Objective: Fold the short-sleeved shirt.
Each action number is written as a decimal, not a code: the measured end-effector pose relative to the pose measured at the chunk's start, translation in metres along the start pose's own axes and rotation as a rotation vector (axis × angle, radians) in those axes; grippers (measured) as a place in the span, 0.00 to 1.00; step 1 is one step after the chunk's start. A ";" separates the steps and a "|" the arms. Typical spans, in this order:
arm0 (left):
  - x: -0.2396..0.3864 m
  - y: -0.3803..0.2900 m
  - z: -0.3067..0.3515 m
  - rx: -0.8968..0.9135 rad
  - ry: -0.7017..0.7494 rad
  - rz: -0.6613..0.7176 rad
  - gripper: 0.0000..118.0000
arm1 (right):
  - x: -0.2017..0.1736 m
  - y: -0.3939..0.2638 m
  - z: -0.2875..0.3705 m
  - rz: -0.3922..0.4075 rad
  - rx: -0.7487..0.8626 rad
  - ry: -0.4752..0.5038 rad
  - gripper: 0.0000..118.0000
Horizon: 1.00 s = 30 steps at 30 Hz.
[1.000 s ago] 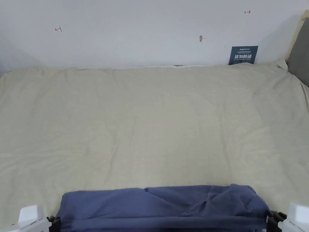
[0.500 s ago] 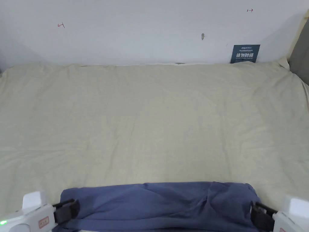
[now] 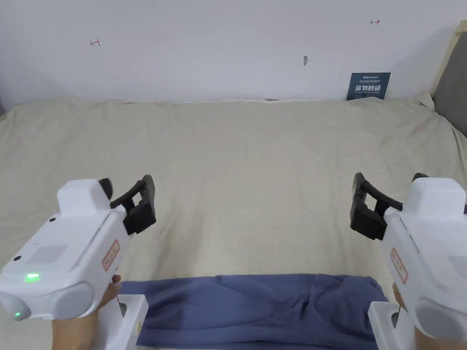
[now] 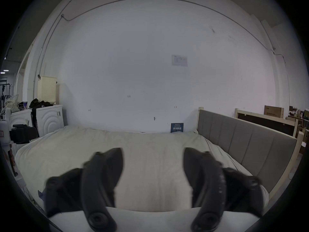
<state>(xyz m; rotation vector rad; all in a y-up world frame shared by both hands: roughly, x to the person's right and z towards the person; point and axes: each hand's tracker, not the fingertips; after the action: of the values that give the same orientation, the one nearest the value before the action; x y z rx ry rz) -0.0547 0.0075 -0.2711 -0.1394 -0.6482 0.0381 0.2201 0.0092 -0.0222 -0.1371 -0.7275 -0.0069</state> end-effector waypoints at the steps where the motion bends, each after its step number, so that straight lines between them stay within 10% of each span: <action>1: 0.004 0.000 0.001 0.005 -0.003 -0.001 0.11 | -0.001 0.001 0.001 0.002 0.011 0.004 0.27; 3: 0.008 -0.002 0.002 0.020 -0.012 -0.001 0.00 | -0.003 -0.001 0.000 0.005 0.022 0.002 0.01; 12: -0.006 -0.010 -0.002 -0.033 -0.051 -0.015 0.00 | -0.001 -0.006 -0.001 0.024 0.010 0.021 0.01; 25: -0.155 -0.060 -0.039 -0.535 -0.145 0.399 0.01 | -0.009 -0.009 -0.020 0.044 -0.035 0.043 0.01; 28: -0.183 -0.085 -0.043 -0.633 -0.109 0.485 0.12 | -0.014 -0.011 -0.026 0.059 -0.053 0.050 0.01; 30: -0.196 -0.102 -0.046 -0.703 -0.111 0.518 0.44 | -0.018 -0.012 -0.028 0.066 -0.065 0.052 0.01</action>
<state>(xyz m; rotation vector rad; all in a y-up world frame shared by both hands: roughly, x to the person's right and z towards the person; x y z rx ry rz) -0.1842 -0.1141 -0.4108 -0.9884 -0.7006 0.3189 0.2248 -0.0072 -0.0536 -0.2219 -0.6712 0.0288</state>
